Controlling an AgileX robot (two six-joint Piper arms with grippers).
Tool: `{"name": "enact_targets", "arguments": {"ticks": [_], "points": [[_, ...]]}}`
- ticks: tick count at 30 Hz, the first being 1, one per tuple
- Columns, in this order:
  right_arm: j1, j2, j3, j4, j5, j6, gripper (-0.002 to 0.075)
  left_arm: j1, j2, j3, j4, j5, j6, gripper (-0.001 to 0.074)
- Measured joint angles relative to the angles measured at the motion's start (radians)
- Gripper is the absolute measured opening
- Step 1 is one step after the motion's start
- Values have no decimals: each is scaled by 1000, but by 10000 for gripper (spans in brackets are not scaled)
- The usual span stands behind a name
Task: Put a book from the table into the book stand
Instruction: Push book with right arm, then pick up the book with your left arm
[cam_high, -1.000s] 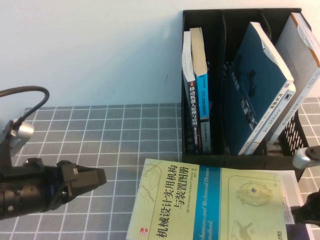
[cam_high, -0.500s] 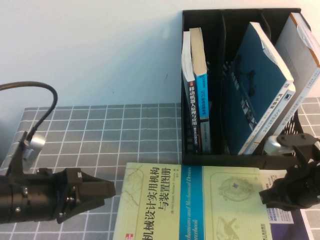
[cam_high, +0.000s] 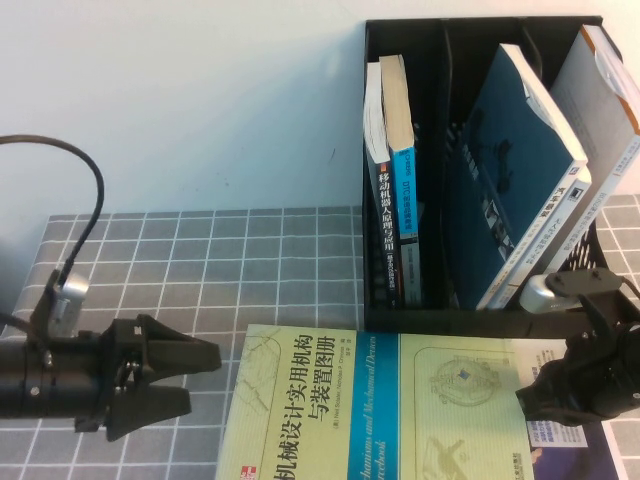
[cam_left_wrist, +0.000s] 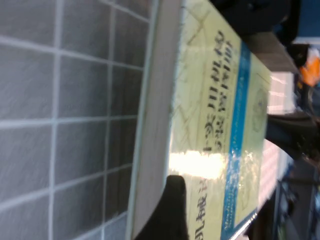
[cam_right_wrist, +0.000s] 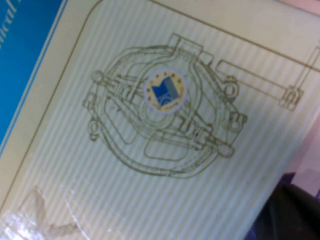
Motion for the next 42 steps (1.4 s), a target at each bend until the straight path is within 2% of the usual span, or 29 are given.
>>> {"name": "enact_targets", "arguments": {"ticks": [5,16,24,27,29,31,35,36,42], "points": [[0,2,0,8,13,-17,-3,0,130,-67,6,54,80,662],[0,2,0,12,18,-67,-3,-4,399,-185,9,63,99,664],[0,2,0,14,18,-71,-3,-136,419,-185,-21,64,132,664],[0,2,0,14,18,-71,-3,-158,419,-187,-24,66,148,659],[0,2,0,14,18,-71,-3,-160,419,-187,-26,66,152,630],[0,2,0,14,18,-71,-3,-162,419,-187,-29,66,152,559],[0,2,0,15,18,-73,-3,-162,419,-187,-31,66,169,321],[0,2,0,16,18,-73,-3,-162,419,-187,-31,75,177,298],[0,2,0,16,18,-89,-3,-162,419,-187,-35,77,157,298]]}}
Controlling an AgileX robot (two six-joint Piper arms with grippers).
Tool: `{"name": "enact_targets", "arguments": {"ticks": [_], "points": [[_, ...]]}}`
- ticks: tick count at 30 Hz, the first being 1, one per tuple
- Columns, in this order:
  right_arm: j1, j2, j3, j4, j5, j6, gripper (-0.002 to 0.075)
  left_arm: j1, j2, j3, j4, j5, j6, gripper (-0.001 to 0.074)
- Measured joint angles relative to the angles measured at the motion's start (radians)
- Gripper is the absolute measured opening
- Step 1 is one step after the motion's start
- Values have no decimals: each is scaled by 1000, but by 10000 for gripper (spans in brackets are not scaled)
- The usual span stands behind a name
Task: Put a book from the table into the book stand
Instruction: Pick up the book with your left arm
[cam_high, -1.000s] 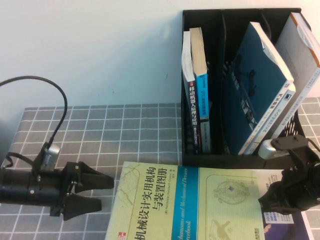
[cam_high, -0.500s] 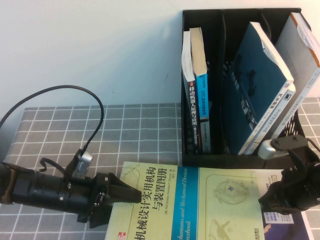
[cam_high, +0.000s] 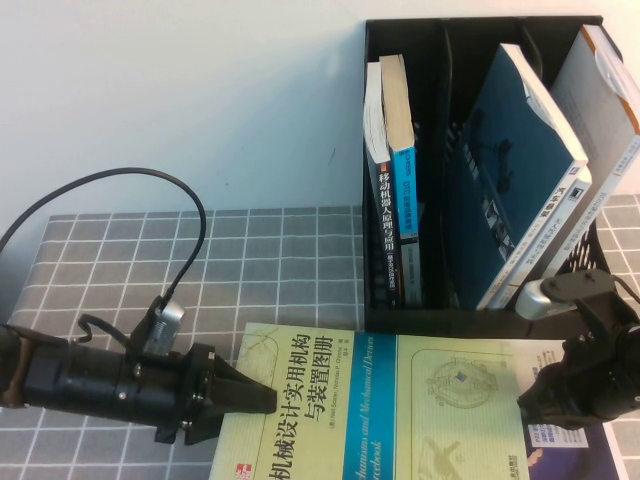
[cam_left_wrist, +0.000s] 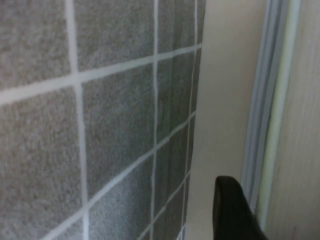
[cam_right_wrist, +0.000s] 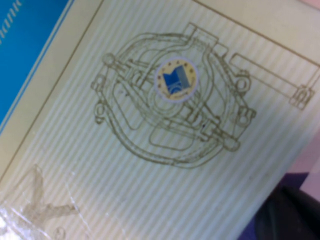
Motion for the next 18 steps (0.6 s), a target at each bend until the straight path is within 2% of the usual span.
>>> {"name": "enact_targets", "arguments": {"ticks": [5,10,14,18], "points": [[0,-53,2,-6,-8,-9,-3,0,-57,0,8,-21,-47,295],[6,-216,2,-20,-12,-12,-3,0,-217,2,-19,-22,-91,220],[6,-342,2,-97,-12,12,-3,0,-359,2,-38,-34,-135,200],[8,-446,2,-222,-18,121,-3,0,-476,2,-30,-48,-183,195]]}}
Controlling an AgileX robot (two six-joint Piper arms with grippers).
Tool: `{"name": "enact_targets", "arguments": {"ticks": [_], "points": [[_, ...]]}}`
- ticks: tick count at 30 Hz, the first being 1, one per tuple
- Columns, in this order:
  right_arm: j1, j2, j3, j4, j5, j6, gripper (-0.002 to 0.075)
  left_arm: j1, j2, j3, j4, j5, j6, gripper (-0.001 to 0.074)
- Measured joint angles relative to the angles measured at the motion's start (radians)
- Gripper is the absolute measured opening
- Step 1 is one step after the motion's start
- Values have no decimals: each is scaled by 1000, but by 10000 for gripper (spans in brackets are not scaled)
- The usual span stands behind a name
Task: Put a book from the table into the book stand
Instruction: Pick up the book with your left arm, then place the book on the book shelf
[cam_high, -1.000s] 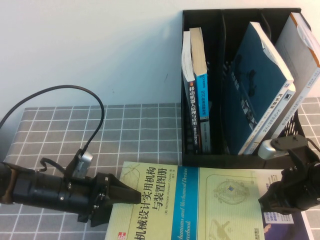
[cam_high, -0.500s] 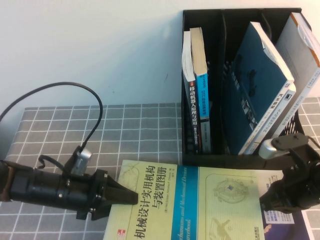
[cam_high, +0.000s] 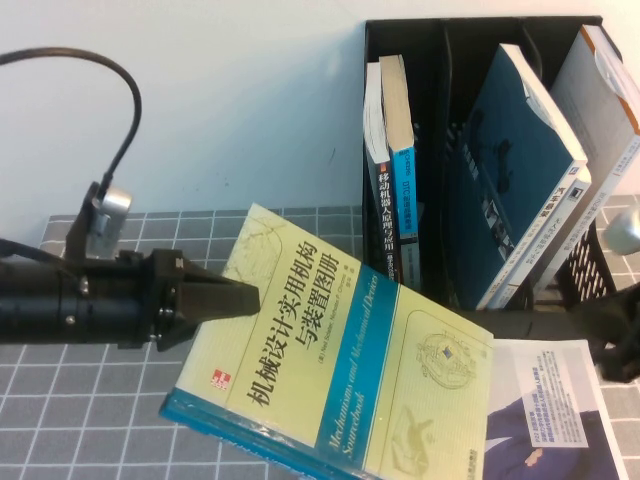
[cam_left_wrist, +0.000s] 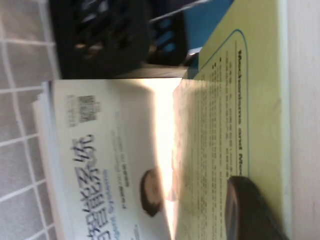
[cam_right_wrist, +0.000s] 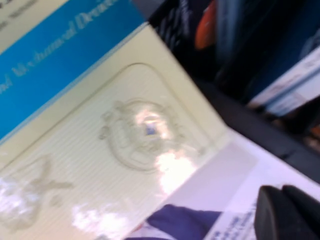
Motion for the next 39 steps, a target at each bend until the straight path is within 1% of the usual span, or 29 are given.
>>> {"name": "enact_targets", "arguments": {"ticks": [4,7,12,16,18,21,24,28,30,33,35,38,39], "points": [[0,-74,0,-122,-48,118,-3,0,-68,-19,49,0,-61,195],[0,-98,0,-179,-130,190,-3,-7,-103,-46,71,0,-92,195],[0,-82,0,-197,-298,225,-3,-33,-168,-115,88,6,-130,197],[-24,-66,0,-199,-346,231,-3,-40,-217,-205,76,35,-181,197],[-53,-64,0,-188,-353,241,-3,-41,-231,-273,70,53,-213,197],[-115,-64,0,-166,-326,252,-3,-62,-244,-388,63,37,-279,197],[-203,-68,0,-158,-246,254,-3,-104,-245,-501,57,-35,-324,197],[-318,-87,0,-158,-141,254,-3,-190,-208,-658,66,-167,-357,197],[-360,-96,0,-158,-99,254,-3,-237,-172,-721,76,-211,-369,196],[-389,-116,6,-134,-68,242,-3,-310,-106,-812,74,-288,-375,196],[-389,-131,12,-64,-53,192,-3,-338,-60,-867,70,-320,-376,196],[-389,-132,14,128,8,16,-3,-350,0,-951,76,-328,-391,196],[-389,-126,16,215,35,-66,-3,-350,15,-974,87,-334,-399,196]]}}
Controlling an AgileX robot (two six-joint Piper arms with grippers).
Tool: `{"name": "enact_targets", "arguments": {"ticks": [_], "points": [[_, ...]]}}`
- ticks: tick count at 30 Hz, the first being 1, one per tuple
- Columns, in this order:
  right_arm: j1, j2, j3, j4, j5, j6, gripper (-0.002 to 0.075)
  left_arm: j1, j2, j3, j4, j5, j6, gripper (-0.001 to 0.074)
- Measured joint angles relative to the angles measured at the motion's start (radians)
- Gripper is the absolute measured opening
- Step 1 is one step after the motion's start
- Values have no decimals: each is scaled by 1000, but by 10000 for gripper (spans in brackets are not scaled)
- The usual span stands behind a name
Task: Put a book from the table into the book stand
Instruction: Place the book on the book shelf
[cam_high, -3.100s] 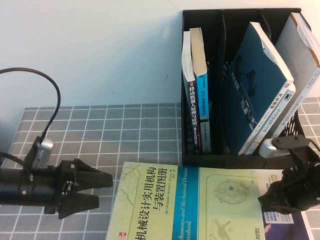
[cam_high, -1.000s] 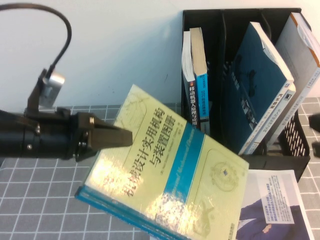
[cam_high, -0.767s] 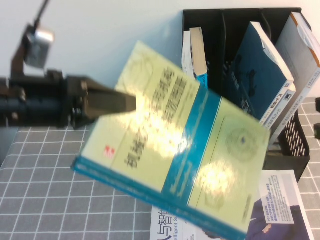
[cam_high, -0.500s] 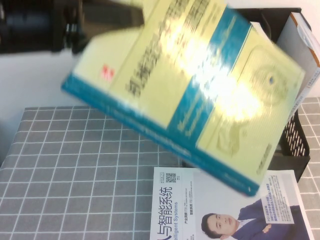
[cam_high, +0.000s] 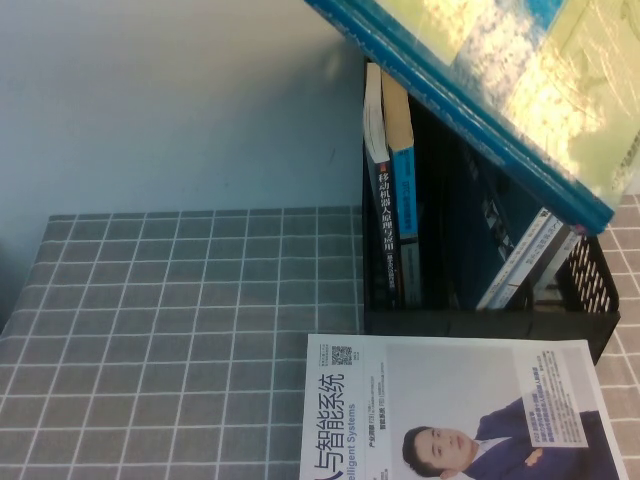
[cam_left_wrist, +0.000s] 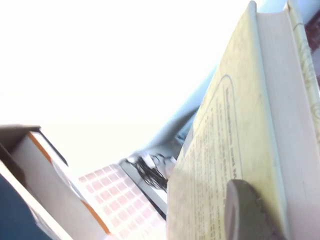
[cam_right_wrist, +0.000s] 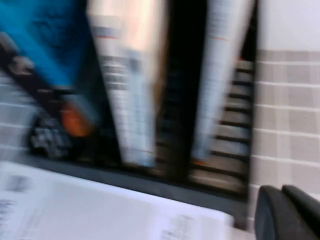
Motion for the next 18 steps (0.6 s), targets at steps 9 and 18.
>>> {"name": "enact_targets", "arguments": {"ticks": [9,18], "points": [[2,200,0,739,37,-620,-3,0,21,-118,36,-44,-8,197],[45,439,-11,887,130,-822,-3,14,18,-198,34,-14,-18,196]]}}
